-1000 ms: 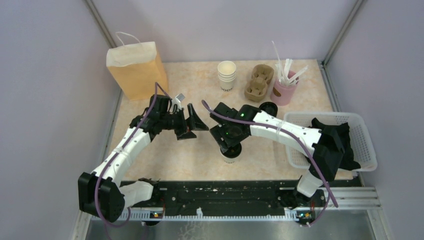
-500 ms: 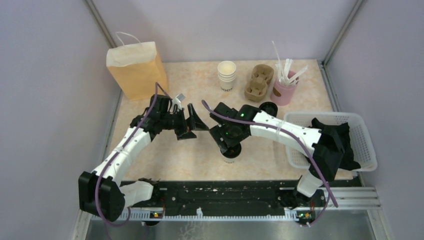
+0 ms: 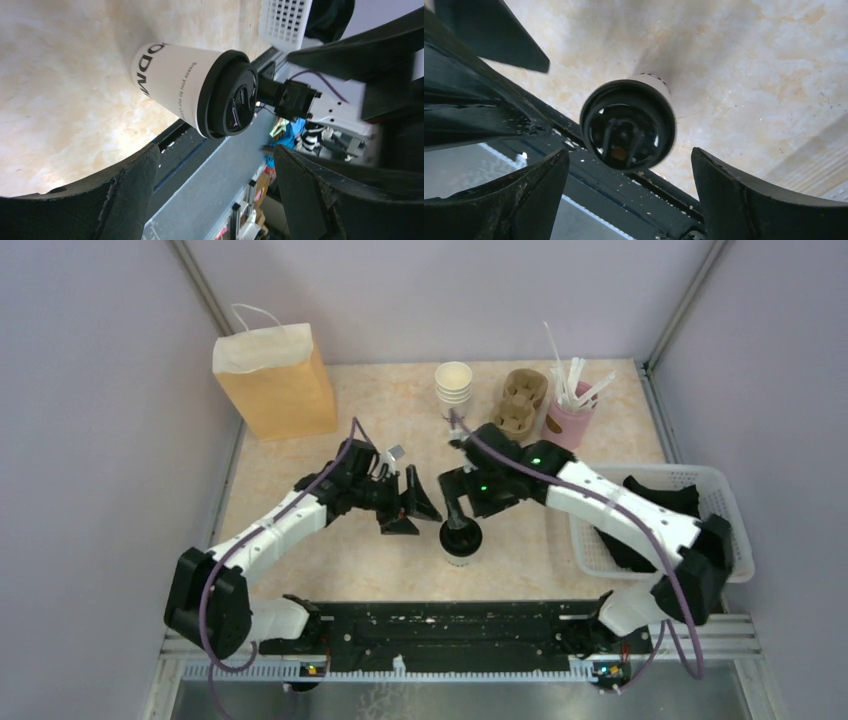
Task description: Pack the takeout coffee
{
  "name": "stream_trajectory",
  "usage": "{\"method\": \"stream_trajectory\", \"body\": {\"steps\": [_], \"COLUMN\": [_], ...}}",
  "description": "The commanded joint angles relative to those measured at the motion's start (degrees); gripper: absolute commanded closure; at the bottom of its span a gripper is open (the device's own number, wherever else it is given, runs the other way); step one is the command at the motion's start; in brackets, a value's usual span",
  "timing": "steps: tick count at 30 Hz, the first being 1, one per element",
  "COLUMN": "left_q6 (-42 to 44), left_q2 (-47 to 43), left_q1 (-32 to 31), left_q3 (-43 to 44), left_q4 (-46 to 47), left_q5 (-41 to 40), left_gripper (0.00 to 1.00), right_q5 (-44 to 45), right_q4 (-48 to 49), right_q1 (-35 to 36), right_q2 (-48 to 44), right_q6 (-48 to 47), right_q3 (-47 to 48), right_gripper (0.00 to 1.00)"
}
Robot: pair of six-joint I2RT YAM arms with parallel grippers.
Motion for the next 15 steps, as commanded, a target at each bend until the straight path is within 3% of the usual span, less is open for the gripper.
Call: {"method": "stream_trajectory", "body": {"steps": [1,6,15], "left_q6": [-4.33,-8.59,-8.44], "left_q2": [4.14,7.26,8.40], "left_q1": [-4.81,-7.33,-7.75], "left_q3": [-0.79,-2.44,-5.30], "left_q4": [8.00,15.28,17.25], "left_q5": [1.00,2.01,2.69], "left_gripper": [0.12,0.15,0.34], "right_q5": [-15.47,-34.74,-47.49], "right_q4": [10.66,29.77,42.86], "right_q1": [-10.77,-21.09,-27.52], "right_q2": [-12.40,-18.51,-17.96], "right_q6": [2.45,9.06,14.03], "right_q3": [-9.64,-27.49,-39.15], "right_gripper": [0.10,0.15,0.25]}}
